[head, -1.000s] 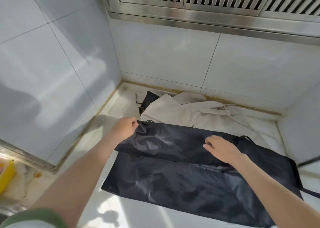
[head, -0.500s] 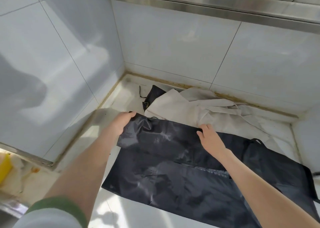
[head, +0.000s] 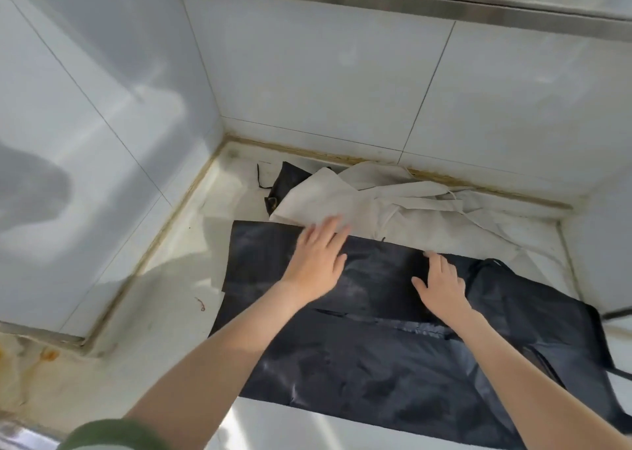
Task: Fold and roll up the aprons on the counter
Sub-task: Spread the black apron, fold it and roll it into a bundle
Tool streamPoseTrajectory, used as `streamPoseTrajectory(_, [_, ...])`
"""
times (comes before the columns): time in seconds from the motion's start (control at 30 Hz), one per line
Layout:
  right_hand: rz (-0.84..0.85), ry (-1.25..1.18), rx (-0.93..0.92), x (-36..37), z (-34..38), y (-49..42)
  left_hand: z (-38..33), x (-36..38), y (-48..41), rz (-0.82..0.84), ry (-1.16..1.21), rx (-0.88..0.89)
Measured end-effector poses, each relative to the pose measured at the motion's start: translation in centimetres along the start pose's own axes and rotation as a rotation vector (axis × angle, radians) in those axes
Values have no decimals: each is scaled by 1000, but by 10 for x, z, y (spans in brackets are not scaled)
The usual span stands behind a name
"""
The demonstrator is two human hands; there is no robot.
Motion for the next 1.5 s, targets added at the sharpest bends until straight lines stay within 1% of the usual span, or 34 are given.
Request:
streamPoseTrajectory(0.03, [1, 9, -1, 4, -7, 3, -21, 14, -1, 84, -40, 148])
streamPoseTrajectory(0.1, [-28, 39, 3, 7, -24, 11, -54, 43, -5, 291, -105, 338])
streamPoseTrajectory(0.13, [-36, 67, 22, 7, -35, 15, -62, 59, -8, 401, -137, 366])
streamPoseTrajectory(0.2, [-20, 145, 73, 10, -55, 24, -64, 81, -9, 559, -203, 334])
streamPoseTrajectory(0.3, [2, 215, 196, 11, -92, 43, -58, 99, -12, 657, -284, 290])
streamPoseTrajectory(0.37, [-7, 251, 248, 9, -112, 56, -57, 101, -13, 674, -308, 274])
streamPoseTrajectory(0.43, [-1, 259, 256, 6, -126, 68, -60, 102, -13, 684, -326, 269])
streamPoseTrajectory(0.57, [172, 213, 132, 12, -131, 86, -76, 96, -11, 663, -310, 220])
streamPoseTrajectory(0.6, [202, 169, 98, 13, -129, 90, -84, 95, -11, 637, -297, 225])
streamPoseTrajectory(0.67, [242, 102, 29, 18, -124, 98, -106, 94, -9, 584, -306, 292])
streamPoseTrajectory(0.73, [247, 117, -38, 24, -115, 104, -127, 100, -9, 569, -303, 347])
streamPoseTrajectory(0.8, [189, 194, -97, 25, -109, 109, -138, 109, -9, 594, -294, 367])
streamPoseTrajectory(0.83, [147, 235, -96, 23, -108, 112, -140, 114, -8, 615, -301, 369])
streamPoseTrajectory(0.9, [73, 226, 0, 14, -117, 123, -138, 123, -7, 651, -304, 345])
streamPoseTrajectory(0.97, [8, 156, 125, 3, -131, 135, -131, 126, -8, 680, -286, 308])
streamPoseTrajectory(1.1, [-125, 31, 343, -22, -174, 157, -127, 127, -9, 722, -293, 307])
streamPoseTrajectory(1.2, [-184, -87, 448, -31, -205, 174, -121, 127, -7, 753, -288, 300])
streamPoseTrajectory(1.33, [-141, -135, 527, -26, -228, 187, -115, 126, -4, 777, -287, 291])
streamPoseTrajectory(1.43, [-13, -136, 539, -11, -230, 192, -118, 126, -2, 797, -284, 265])
streamPoseTrajectory(1.5, [103, -195, 480, 2, -226, 193, -125, 124, -2, 779, -270, 242])
Point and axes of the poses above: each hand's wrist, its own y-axis away from the middle knuckle, its own x-axis out of the palm, z = x × y, the point moved 5 cm from there along -y, towards the middle knuckle, and after that the axes turned 13 degrees about z, right-handed, at the moved point
